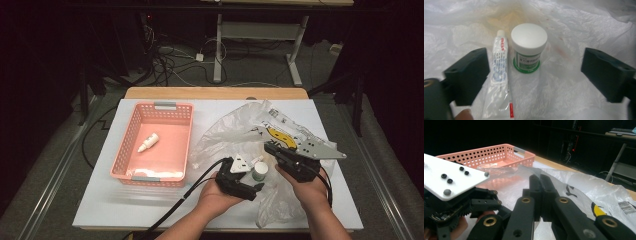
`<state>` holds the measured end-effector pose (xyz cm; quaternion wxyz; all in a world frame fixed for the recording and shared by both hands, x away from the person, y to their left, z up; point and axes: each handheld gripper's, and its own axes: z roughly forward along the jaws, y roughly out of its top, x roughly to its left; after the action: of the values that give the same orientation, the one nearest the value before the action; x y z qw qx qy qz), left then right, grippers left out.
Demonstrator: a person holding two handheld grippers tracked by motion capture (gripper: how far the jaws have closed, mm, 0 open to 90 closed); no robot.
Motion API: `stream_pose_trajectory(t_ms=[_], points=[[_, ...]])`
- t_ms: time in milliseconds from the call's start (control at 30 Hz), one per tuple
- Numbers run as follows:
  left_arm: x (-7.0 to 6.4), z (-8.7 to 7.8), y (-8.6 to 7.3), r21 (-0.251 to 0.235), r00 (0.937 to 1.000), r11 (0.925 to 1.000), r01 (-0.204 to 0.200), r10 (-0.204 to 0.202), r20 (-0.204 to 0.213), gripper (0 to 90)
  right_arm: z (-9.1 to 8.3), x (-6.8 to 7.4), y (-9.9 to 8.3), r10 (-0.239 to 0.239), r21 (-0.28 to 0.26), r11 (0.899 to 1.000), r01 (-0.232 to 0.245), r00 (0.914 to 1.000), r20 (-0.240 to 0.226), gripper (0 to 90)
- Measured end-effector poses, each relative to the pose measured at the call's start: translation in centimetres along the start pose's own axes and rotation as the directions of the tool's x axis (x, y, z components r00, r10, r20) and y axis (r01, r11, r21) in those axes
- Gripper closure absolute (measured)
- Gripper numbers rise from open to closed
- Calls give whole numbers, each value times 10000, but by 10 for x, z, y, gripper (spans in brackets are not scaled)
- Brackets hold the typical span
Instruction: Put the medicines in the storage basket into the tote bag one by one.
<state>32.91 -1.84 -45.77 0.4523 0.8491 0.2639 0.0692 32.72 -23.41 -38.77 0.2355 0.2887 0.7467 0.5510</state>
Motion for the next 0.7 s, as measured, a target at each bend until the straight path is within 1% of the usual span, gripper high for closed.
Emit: stream_pose_trajectory(t_ms=[100, 133, 167, 233, 333, 400, 467, 600, 700], points=[[1, -5, -4, -24, 10000, 10000, -24, 24, -10, 58, 0, 0, 0, -22, 8, 10000, 22, 10000, 9, 900], [1, -7, -4, 35, 10000, 10000, -39, 39, -18, 40, 0, 0, 0, -30, 8, 10000, 30, 10000, 9, 900], [1, -9, -5, 60, 10000, 10000, 33, -32, -8, 16, 0, 0, 0, -50, 14, 10000, 50, 10000, 5, 900], [2, -12, -6, 15, 9999, 9999, 105, -105, 25, 0, 1, 0, -1, -49, 3, 10000, 49, 10000, 3, 900], [2, -20, -8, -100, 9999, 9999, 86, -84, 138, 0, 1, 0, -1, -48, 33, 10000, 48, 10000, 5, 900], [2, -25, -8, -35, 9999, 10000, 26, -25, 118, 0, 1, 0, -1, -36, 42, 10000, 36, 10000, 10, 900], [2, -30, -9, 73, 9998, 10000, 21, -23, 215, 0, 1, 0, -1, 21, 48, 10000, -22, 10000, 32, 900], [1, -42, -11, 49, 9997, 10000, -42, 40, 227, 0, 1, 0, -2, 13, 64, 10000, -14, 10000, 43, 900], [3, -52, -14, 1, 9996, 10000, 54, -54, 289, 0, 1, 0, -2, -4, 68, 10000, 4, 10000, 50, 900]])
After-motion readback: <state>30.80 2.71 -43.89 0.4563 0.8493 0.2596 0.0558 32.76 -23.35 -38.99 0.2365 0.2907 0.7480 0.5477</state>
